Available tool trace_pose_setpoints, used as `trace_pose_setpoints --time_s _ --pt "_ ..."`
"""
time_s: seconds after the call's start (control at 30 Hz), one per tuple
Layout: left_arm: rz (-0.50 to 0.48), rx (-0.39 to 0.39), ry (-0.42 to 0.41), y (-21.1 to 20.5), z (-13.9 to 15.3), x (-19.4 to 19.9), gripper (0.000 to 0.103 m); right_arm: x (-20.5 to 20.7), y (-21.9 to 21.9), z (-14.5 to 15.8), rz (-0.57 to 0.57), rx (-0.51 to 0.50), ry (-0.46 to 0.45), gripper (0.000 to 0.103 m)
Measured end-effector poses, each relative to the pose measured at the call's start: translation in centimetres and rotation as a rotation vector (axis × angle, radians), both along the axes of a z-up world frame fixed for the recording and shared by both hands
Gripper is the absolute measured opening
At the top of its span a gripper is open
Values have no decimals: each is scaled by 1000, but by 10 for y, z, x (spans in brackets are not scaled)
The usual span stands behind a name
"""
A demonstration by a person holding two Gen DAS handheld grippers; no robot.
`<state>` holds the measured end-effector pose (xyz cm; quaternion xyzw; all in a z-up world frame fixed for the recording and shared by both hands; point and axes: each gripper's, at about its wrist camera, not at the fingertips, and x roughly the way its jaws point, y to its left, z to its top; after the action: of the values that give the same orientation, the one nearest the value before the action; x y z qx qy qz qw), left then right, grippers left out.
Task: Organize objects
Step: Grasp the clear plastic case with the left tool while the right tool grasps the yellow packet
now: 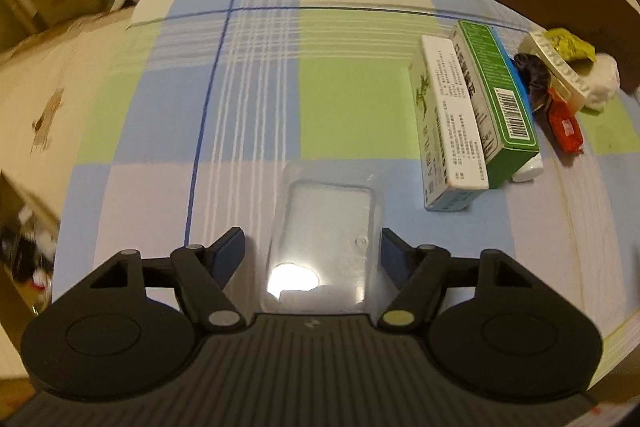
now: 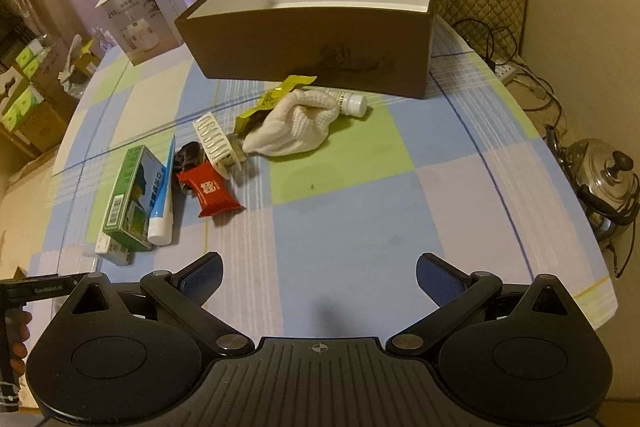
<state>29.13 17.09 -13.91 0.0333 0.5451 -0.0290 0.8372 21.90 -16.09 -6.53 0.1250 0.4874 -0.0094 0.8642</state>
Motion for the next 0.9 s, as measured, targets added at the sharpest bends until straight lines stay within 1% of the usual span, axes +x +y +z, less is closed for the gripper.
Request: trace_pose_setpoints --time_s 0.1,0.13,0.17,0.23,0.3,0.37,0.47,0.7,0.83,0.9 --pt "-39 -1 -6 0 -2 5 61 2 3 -2 -20 -1 -16 101" --pt "-51 -8 -6 0 -2 6 55 3 3 -3 -24 0 -21 101" --pt "-60 -12 -7 1 -3 7 52 4 4 -4 -28 -1 -26 101" --pt "-74 -6 -23 5 -4 8 52 6 5 -7 -35 -5 -31 100" --pt "-82 6 -38 9 -4 9 52 8 6 -9 -36 1 -36 97" --pt "-69 5 -50 14 -1 13 52 12 5 -11 -32 17 -45 87" --pt "-53 -2 -73 22 6 19 52 23 1 -8 -31 41 -77 82" --pt "-18 24 -108 29 24 39 52 72 -8 3 0 92 -168 72" --pt "-4 40 -126 29 32 52 52 116 -15 1 -1 135 -182 66" --pt "5 48 -132 28 34 59 52 138 -18 -6 -9 153 -162 64"
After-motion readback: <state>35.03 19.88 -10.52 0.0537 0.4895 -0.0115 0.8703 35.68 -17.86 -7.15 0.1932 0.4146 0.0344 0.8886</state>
